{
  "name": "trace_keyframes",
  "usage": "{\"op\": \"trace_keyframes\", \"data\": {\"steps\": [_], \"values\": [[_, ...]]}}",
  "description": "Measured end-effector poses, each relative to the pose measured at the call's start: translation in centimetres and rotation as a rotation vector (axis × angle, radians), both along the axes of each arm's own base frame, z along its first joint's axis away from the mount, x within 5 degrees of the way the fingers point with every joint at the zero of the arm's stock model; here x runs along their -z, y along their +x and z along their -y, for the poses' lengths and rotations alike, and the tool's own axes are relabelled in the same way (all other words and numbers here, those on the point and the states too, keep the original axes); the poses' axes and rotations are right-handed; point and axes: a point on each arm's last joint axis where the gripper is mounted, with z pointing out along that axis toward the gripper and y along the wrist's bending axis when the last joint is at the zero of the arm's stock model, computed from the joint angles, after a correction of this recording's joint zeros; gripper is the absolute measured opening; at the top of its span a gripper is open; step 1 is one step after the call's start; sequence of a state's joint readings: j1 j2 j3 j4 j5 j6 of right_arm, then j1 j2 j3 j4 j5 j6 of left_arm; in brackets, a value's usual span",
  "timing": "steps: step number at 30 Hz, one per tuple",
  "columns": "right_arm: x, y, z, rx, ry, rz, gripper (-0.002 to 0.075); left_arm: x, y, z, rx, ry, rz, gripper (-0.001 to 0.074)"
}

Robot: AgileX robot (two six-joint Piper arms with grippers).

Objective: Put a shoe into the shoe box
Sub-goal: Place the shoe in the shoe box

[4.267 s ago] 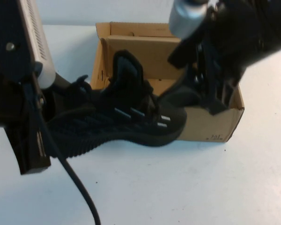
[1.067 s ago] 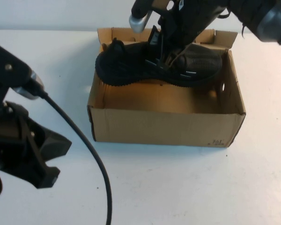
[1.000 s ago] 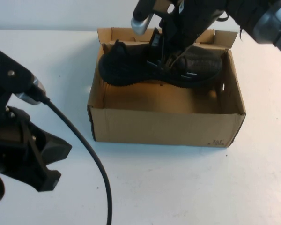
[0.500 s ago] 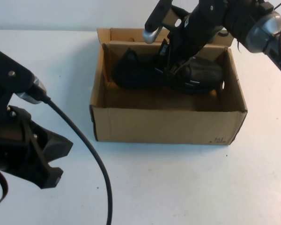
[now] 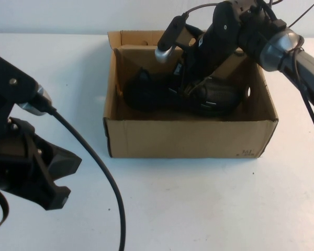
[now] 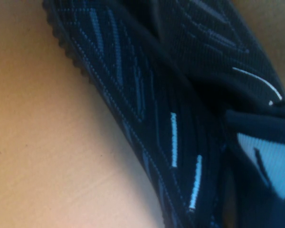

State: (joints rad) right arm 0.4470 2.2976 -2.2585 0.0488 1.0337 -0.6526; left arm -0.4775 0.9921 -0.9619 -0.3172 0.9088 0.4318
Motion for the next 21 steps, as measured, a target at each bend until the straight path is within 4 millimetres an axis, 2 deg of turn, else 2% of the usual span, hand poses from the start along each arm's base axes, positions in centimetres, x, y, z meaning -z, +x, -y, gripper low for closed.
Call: {"op": "trace_keyframes", "data": {"steps": [12, 16, 21], "values": [[0.17, 0.48, -0.23, 0.041, 0.044, 0.025, 0.0044, 0.0, 0.0, 0.0, 0.0, 0.0, 0.0, 0.0001], [0.54, 0.63, -0.3, 0.049, 0.048, 0.022, 0.011, 0.06, -0.09, -0.01, 0.004, 0.003, -0.011, 0.0001], [0.29, 0.82, -0.27, 0.094, 0.073, 0.033, 0.026, 0.15, -0.21, -0.02, 0.009, 0.009, -0.026, 0.0001]]}}
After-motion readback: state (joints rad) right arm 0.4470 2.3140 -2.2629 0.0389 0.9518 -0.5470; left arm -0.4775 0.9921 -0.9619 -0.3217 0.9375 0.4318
